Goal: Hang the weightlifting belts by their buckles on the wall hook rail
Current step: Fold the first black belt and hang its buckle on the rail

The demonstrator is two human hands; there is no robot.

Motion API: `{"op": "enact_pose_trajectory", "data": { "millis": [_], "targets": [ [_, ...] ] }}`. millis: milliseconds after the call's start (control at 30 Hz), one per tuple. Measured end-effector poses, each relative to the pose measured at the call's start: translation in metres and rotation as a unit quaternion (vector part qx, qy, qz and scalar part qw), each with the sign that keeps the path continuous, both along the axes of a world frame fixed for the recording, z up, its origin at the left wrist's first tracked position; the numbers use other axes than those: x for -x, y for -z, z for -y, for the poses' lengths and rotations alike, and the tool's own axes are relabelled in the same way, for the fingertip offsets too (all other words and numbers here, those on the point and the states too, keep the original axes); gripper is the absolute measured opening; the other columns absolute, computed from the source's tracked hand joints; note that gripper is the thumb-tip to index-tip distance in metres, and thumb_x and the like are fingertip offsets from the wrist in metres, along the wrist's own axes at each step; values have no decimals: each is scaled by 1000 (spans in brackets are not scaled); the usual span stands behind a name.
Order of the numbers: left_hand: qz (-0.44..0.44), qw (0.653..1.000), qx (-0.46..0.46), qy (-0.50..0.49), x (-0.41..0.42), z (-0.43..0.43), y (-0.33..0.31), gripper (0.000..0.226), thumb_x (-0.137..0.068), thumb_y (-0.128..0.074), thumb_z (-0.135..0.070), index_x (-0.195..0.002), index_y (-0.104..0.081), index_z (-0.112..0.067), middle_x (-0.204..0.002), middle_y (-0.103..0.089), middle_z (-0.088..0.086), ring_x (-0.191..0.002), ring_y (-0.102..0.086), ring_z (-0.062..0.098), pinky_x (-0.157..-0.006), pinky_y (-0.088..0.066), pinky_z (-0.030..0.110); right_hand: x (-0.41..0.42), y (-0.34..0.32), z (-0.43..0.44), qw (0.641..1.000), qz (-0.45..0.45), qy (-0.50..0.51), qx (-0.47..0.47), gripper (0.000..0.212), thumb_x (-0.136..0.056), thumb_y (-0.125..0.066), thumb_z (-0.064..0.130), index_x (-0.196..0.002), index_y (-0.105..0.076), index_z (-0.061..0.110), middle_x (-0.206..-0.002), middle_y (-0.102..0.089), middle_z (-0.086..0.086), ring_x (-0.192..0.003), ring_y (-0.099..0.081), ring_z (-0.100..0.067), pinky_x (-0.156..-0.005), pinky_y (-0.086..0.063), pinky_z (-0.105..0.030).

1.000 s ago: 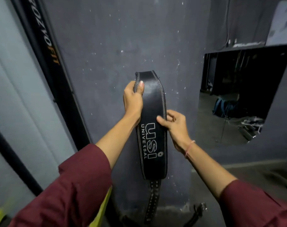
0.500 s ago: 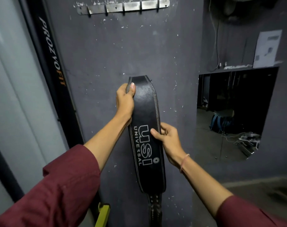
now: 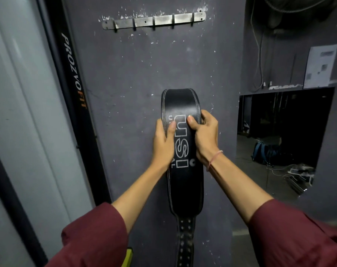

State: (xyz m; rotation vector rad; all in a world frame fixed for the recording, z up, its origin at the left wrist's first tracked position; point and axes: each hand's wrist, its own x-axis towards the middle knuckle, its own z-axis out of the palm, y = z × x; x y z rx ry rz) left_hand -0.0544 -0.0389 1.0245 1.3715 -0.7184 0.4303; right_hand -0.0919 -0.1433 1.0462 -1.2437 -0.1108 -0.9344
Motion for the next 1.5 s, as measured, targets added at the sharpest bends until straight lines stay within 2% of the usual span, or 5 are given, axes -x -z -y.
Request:
{"op": "enact_pose_trajectory", "data": {
  "millis": [267,667,933,1300,1500],
  "targets": [
    [8,998,59,-23,6,11,-11,7,-101,-54,-8,-101,-60,-8,-92,-68,2,-82,-64,6,-79,-53,23,22,39,18,995,-25,-37,86,32,-87,-66,-8,-118,-62,-3,-114,-72,-18,-103,-72,-26,-90,-59,-34],
    [17,995,86,-41,8,6,-13,7,-101,-54,-13,-95,-58,-12,-87,-65,0,-80,-62,11,-78,-53,34,35,22,9,997,-35,-40,62,27,-86,-68,-8,-113,-62,-11,-105,-75,-20,-89,-73,-25,-82,-62,-37],
    [5,996,82,-34,7,-2,-12,12,-100,-56,-20,-88,-59,-19,-84,-64,-1,-81,-60,14,-79,-52,40,76,136,-2,978,-166,-85,93,29,-78,-78,-6,-103,-74,8,-101,-79,-6,-94,-75,-20,-90,-59,-43],
    [0,998,52,-39,11,-5,-38,18,-100,-52,-37,-102,-53,-18,-97,-66,-3,-91,-65,15,-86,-55,36,55,42,-5,994,-60,-30,82,31,-80,-69,-14,-109,-65,-5,-102,-75,-13,-92,-71,-22,-94,-56,-43],
    [24,996,-67,-50,53,-6,33,30,-105,-45,-30,-124,-42,-7,-102,-54,-16,-89,-53,-15,-81,-37,12,49,0,-6,999,1,-14,36,26,-82,-66,-14,-107,-62,-12,-104,-72,-25,-91,-71,-31,-81,-62,-41]
  ]
}}
